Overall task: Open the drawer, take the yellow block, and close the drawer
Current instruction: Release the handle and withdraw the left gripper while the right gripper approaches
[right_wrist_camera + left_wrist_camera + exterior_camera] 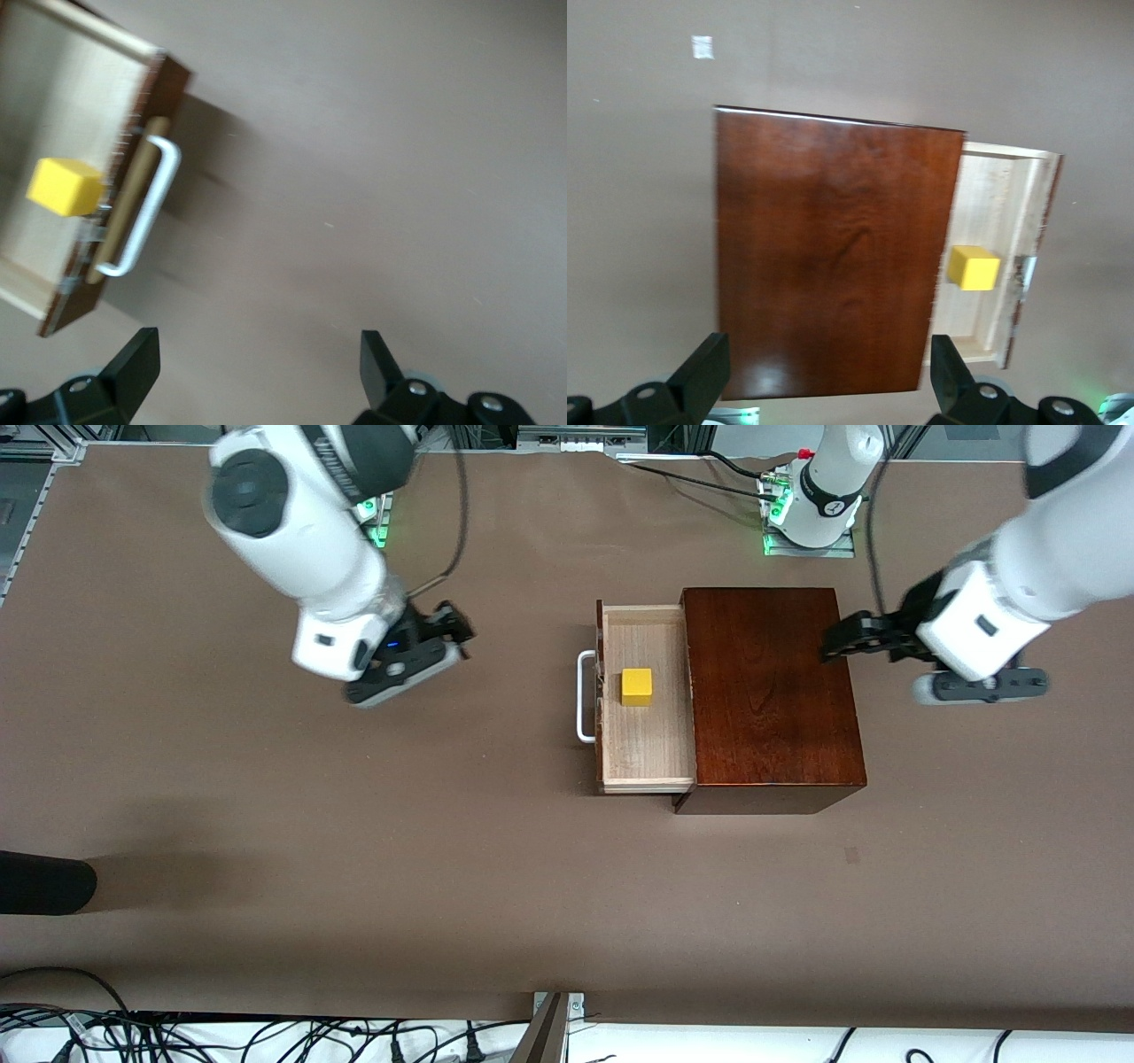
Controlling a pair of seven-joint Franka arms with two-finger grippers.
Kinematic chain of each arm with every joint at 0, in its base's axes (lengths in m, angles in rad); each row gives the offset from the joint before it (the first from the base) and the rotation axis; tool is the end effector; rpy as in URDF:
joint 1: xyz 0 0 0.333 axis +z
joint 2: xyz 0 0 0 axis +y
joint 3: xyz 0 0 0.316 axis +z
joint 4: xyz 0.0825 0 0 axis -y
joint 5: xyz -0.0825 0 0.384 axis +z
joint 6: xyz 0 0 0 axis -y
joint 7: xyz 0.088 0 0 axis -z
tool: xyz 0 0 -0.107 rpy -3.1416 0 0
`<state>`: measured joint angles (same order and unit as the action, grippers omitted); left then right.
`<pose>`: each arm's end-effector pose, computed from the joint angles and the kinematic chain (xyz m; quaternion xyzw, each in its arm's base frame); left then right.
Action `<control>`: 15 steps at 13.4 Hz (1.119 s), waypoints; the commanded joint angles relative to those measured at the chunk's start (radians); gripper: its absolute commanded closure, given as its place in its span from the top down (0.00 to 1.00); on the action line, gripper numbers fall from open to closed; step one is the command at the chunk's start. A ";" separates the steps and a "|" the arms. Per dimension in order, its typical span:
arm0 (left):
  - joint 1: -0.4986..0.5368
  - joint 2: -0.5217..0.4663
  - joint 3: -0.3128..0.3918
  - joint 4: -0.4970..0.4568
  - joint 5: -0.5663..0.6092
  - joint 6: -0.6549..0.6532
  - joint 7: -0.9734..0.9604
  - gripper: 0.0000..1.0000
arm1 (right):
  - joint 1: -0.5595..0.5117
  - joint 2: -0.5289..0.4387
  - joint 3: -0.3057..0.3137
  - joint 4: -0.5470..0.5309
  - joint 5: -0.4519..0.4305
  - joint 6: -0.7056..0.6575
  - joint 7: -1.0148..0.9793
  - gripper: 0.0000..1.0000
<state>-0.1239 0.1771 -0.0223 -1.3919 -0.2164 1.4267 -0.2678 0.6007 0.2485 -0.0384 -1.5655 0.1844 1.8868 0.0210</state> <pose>0.5828 -0.1103 0.5972 0.9901 0.0524 -0.0916 0.0928 0.5380 0.3580 0.5075 -0.9659 -0.2424 -0.0108 0.0907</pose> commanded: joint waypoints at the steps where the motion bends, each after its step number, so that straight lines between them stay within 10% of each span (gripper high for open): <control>1: 0.073 -0.103 -0.007 -0.143 0.015 0.029 0.122 1.00 | 0.002 0.106 0.076 0.139 0.014 -0.002 -0.024 1.00; 4: 0.076 -0.133 -0.007 -0.182 0.119 0.060 0.145 1.00 | 0.011 0.196 0.175 0.240 0.003 0.001 -0.061 1.00; 15: 0.150 -0.242 -0.011 -0.354 0.252 0.302 0.263 1.00 | 0.139 0.350 0.180 0.259 -0.117 0.233 -0.404 1.00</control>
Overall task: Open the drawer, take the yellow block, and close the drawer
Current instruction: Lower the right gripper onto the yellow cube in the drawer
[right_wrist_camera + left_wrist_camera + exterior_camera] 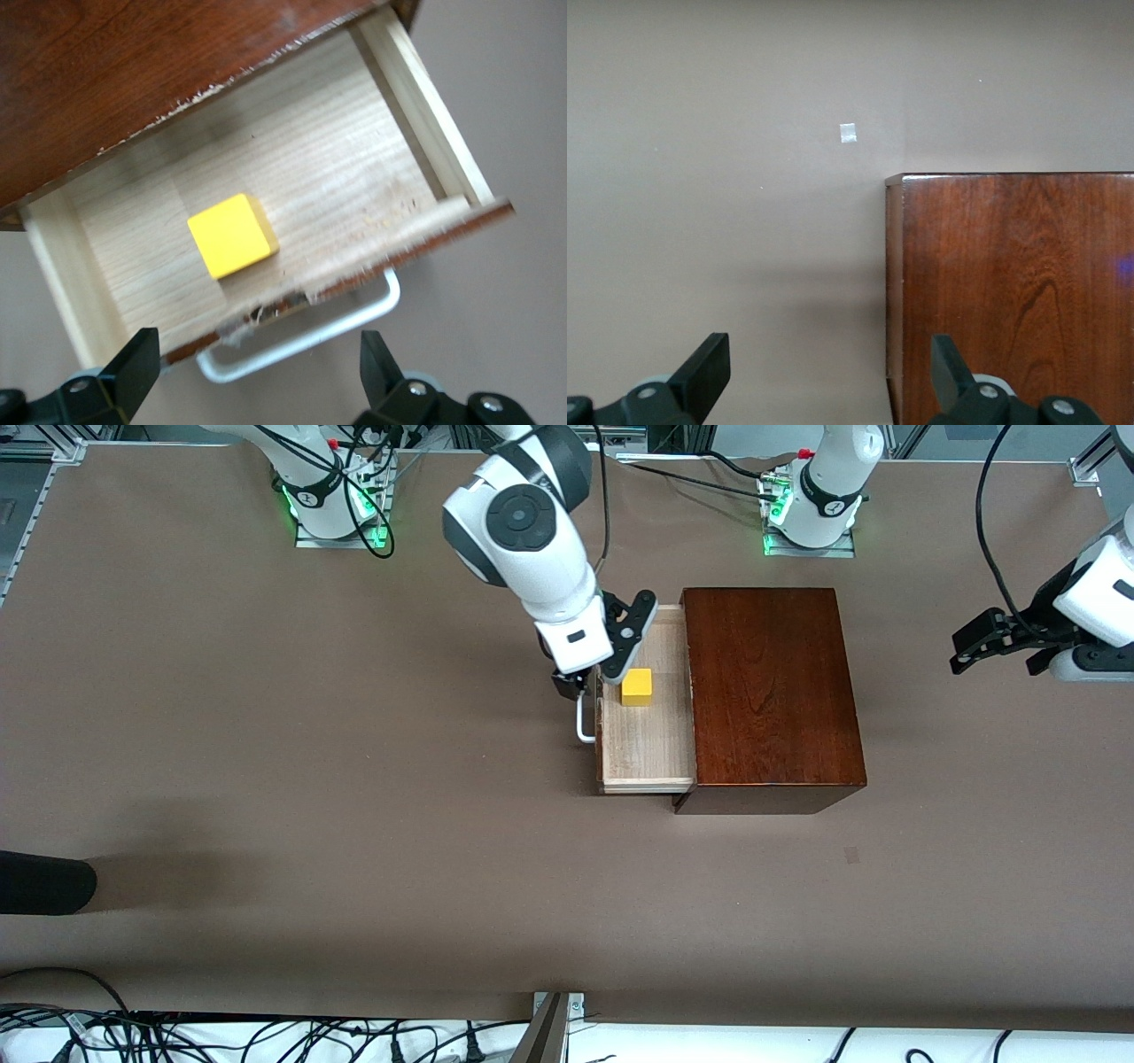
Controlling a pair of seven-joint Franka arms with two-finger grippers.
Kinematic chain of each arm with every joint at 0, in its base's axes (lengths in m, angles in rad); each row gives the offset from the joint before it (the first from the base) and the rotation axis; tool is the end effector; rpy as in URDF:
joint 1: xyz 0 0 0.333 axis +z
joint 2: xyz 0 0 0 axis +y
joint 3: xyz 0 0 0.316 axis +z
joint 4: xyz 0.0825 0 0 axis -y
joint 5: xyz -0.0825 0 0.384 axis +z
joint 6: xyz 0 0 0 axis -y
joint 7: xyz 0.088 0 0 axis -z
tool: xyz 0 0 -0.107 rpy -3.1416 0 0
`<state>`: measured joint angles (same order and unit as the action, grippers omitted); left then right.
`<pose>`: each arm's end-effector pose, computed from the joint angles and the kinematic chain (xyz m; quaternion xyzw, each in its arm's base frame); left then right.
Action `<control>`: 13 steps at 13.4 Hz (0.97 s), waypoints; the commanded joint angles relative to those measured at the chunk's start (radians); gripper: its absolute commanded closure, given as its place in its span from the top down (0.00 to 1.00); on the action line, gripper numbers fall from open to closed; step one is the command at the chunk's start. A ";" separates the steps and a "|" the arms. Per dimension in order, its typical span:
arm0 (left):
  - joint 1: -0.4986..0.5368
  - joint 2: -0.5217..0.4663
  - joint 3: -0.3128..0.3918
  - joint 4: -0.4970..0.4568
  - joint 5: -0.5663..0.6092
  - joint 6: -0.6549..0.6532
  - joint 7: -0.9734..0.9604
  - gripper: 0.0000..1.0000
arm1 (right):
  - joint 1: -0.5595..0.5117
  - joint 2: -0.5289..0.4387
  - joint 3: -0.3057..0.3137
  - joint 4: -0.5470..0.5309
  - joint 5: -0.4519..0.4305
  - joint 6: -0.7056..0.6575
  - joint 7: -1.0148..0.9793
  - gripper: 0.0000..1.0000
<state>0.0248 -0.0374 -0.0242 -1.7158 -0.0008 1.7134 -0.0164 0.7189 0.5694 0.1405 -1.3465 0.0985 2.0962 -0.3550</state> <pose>0.5530 0.0000 0.5888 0.9998 0.0085 0.0175 0.0001 0.4929 0.5447 0.4166 -0.8345 -0.5371 -0.0690 0.1017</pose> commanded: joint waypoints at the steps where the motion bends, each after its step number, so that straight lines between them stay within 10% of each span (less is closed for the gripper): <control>1: 0.000 -0.026 -0.011 -0.027 0.036 -0.006 -0.012 1.00 | 0.034 0.042 0.001 0.049 -0.033 0.045 -0.036 1.00; 5: -0.013 0.077 -0.011 0.157 0.033 -0.208 -0.091 1.00 | 0.053 0.145 0.001 0.173 -0.057 0.057 -0.103 1.00; 13: 0.001 0.094 0.001 0.163 0.039 -0.187 -0.060 1.00 | 0.076 0.207 0.001 0.182 -0.088 0.122 -0.216 1.00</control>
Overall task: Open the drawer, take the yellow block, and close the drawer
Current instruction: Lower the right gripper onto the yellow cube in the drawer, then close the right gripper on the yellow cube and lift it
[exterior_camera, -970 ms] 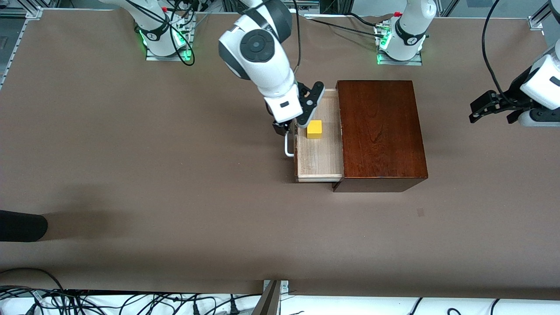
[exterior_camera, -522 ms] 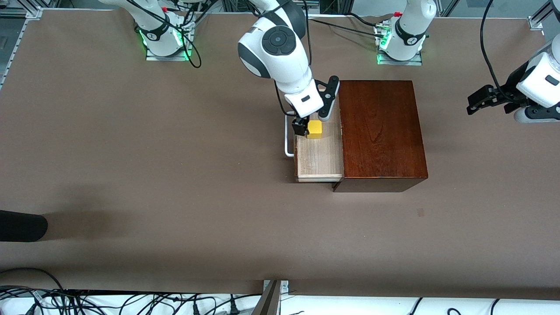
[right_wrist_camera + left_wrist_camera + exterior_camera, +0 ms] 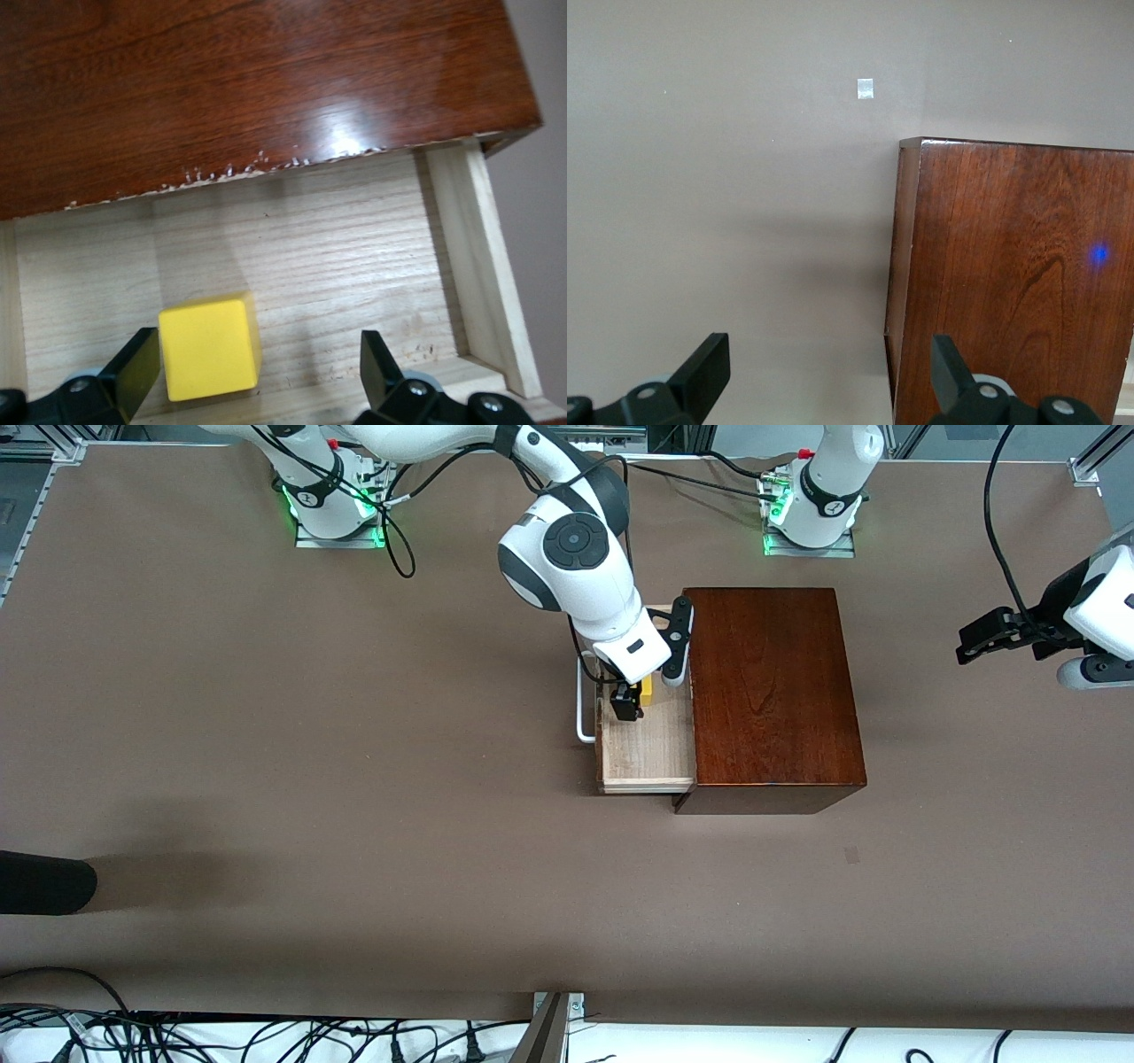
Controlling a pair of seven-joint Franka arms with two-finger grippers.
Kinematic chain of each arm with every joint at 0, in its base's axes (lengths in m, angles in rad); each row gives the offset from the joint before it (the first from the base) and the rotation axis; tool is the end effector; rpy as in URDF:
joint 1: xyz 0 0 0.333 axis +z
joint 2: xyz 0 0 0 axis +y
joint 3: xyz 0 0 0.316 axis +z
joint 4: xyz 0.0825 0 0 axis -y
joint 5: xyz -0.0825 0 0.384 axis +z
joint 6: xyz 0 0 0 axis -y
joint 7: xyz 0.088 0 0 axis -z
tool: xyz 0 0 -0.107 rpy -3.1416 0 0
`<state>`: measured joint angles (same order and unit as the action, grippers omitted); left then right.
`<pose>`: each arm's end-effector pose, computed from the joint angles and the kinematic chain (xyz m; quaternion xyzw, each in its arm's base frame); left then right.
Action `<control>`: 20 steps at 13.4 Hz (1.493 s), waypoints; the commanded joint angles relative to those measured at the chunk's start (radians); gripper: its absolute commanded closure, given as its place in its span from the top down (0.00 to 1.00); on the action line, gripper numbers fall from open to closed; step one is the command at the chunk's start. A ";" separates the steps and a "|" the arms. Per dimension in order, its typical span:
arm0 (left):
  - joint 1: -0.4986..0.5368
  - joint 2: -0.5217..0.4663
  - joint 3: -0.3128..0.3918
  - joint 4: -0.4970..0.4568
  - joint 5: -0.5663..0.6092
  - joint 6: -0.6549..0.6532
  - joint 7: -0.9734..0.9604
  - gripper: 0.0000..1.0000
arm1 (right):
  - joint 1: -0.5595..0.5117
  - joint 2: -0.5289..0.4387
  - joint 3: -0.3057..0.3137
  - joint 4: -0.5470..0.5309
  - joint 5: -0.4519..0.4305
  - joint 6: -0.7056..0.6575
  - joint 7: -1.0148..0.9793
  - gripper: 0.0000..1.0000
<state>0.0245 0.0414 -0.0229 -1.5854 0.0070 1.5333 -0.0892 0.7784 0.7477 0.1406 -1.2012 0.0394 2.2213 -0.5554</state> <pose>0.5611 0.0019 0.5915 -0.9979 -0.0453 0.0465 0.0051 0.4950 0.5977 0.3680 -0.7546 -0.6384 -0.1253 0.0859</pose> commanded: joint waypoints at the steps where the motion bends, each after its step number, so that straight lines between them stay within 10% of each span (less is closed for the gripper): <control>1: 0.002 0.014 0.000 0.035 0.031 -0.009 0.011 1.00 | 0.024 0.033 0.000 0.034 -0.042 -0.002 -0.014 1.00; 15: 0.015 0.014 0.003 0.038 0.031 -0.004 0.013 1.00 | 0.070 0.045 -0.006 -0.052 -0.151 0.011 0.038 1.00; 20: 0.015 0.014 0.003 0.038 0.031 0.010 0.011 1.00 | 0.067 0.051 -0.006 -0.052 -0.153 0.011 0.038 0.29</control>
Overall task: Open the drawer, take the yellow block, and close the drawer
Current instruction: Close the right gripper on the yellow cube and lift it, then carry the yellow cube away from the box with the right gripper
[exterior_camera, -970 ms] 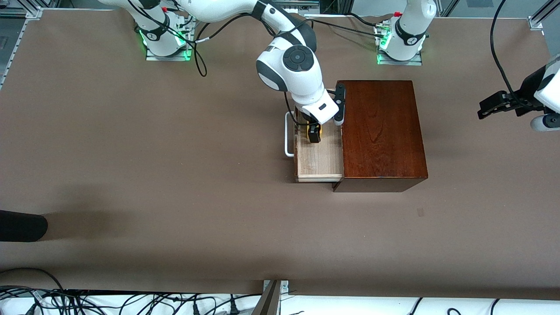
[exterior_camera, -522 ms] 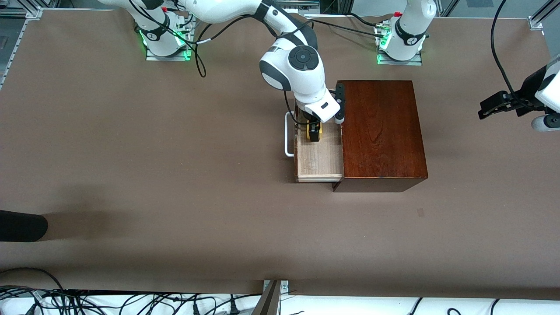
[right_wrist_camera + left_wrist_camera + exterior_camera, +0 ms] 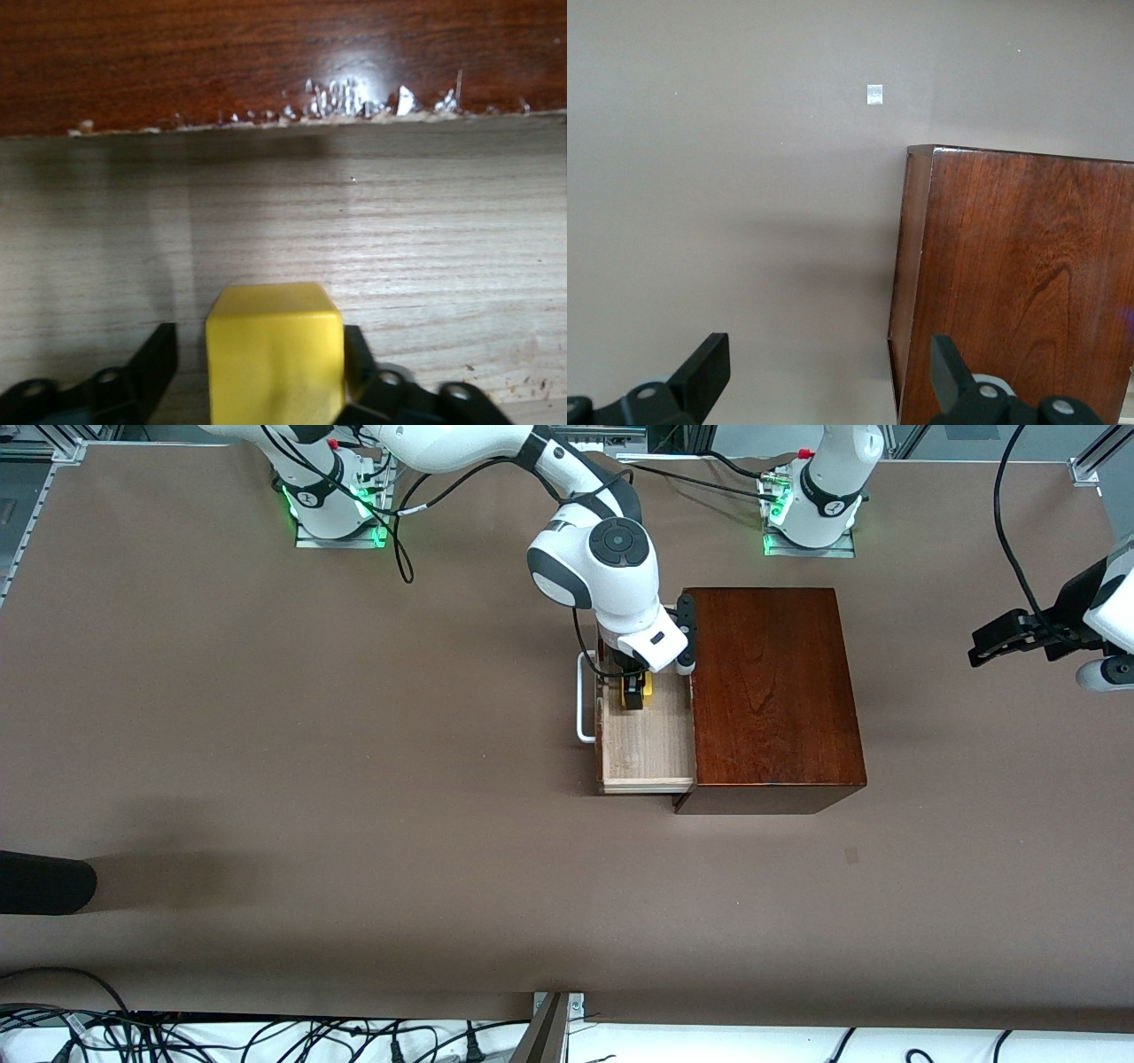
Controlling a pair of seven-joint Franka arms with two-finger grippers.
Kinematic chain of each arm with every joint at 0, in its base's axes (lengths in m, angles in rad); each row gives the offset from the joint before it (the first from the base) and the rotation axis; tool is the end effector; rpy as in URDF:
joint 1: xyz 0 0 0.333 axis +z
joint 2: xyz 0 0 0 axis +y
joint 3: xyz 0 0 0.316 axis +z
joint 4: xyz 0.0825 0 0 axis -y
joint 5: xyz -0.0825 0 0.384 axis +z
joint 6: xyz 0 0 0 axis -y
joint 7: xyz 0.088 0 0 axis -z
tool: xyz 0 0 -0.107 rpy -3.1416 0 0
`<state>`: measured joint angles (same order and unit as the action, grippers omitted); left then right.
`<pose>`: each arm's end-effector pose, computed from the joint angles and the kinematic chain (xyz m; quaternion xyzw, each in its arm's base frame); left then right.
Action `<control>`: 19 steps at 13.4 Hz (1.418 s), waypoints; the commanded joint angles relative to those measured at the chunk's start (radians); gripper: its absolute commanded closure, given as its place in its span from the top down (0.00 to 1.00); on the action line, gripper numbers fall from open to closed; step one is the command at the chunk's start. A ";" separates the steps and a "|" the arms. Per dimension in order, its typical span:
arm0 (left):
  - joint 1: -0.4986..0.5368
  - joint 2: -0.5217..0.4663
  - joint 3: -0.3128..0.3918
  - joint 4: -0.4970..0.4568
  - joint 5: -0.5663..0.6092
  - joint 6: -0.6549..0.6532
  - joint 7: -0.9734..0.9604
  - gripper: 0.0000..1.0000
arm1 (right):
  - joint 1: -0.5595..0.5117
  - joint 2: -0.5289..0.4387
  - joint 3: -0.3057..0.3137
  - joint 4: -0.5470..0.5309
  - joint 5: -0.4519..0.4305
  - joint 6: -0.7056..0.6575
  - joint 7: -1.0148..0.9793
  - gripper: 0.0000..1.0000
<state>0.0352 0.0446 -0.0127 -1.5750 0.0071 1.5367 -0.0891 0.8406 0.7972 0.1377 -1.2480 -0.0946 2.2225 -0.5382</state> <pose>0.5627 0.0136 0.5948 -0.9976 -0.0557 0.0413 0.0046 0.4555 0.6192 0.3066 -0.7228 -0.6848 -0.0883 0.0269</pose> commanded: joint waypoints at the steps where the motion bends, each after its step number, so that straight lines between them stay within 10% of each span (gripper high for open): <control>1: 0.005 0.011 -0.007 0.027 0.031 0.007 0.009 1.00 | 0.006 0.003 -0.003 -0.005 -0.020 0.009 0.021 0.11; 19: 0.005 0.012 -0.007 0.027 0.031 0.010 0.006 1.00 | -0.067 -0.117 -0.004 0.185 0.015 -0.431 0.182 0.03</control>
<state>0.0352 0.0452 -0.0127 -1.5744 0.0071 1.5508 -0.0892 0.8095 0.7362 0.1283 -1.0542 -0.0953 1.8578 -0.3773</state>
